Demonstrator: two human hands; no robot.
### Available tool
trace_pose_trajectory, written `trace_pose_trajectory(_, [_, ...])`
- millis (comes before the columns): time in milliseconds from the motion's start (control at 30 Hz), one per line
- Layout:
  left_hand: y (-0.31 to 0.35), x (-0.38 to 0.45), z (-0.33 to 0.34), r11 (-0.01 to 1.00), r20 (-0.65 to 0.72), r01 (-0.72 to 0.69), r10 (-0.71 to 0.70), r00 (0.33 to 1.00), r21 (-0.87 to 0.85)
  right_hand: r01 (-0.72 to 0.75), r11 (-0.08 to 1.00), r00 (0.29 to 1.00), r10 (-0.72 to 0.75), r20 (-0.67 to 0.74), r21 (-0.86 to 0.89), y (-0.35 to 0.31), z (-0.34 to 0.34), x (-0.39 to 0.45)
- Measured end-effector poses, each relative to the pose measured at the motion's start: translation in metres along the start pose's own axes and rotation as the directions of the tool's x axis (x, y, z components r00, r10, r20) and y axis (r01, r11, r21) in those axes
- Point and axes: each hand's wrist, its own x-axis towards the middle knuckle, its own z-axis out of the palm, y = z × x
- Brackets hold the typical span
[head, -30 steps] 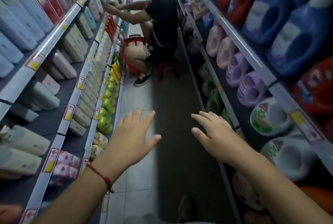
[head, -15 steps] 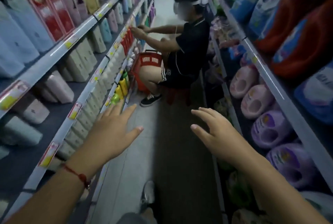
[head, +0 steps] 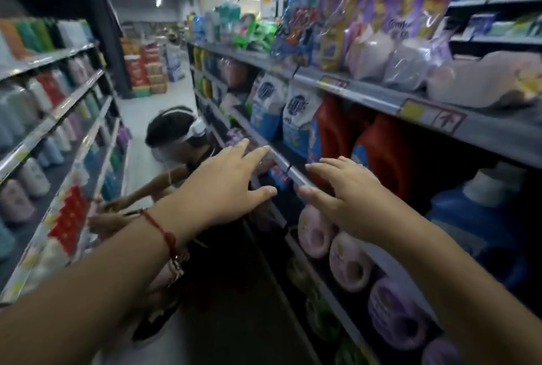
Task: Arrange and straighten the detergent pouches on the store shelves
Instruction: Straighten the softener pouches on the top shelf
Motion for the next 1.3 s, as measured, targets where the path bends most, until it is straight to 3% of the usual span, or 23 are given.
trace_pose_trajectory(333, [0.005,0.178,-0.059,0.972,0.046,-0.210,0.215,0.975,-0.102,-0.058,0.998,0.972,0.062,-0.226,0.021,0.037,-0.093,0.078])
trace_pose_trajectory(533, [0.029,0.251,-0.070,0.923,-0.011,-0.361,0.363,0.932,-0.134,-0.199,0.975,0.936,0.158,-0.314,-0.101,0.061,-0.126,0.110])
trace_pose_trajectory(767, [0.058,0.325,-0.062,0.801,-0.096,-0.583,0.575,0.813,-0.135,-0.406,0.872,0.886,0.303,-0.350,-0.272,0.086,-0.148,0.154])
trace_pose_trajectory(933, [0.060,0.371,-0.056,0.728,-0.212,-0.677,0.648,0.731,-0.109,-0.550,0.764,0.826,0.438,-0.355,-0.337,0.091,-0.159,0.189])
trace_pose_trajectory(1133, [0.055,0.423,-0.038,0.631,-0.278,-0.764,0.716,0.641,-0.137,-0.654,0.722,0.742,0.555,-0.375,-0.227,0.087,-0.177,0.241])
trace_pose_trajectory(1300, [0.056,0.444,-0.008,0.525,-0.427,-0.849,0.756,0.496,-0.058,-0.716,0.681,0.688,0.650,-0.323,-0.154,0.100,-0.179,0.299])
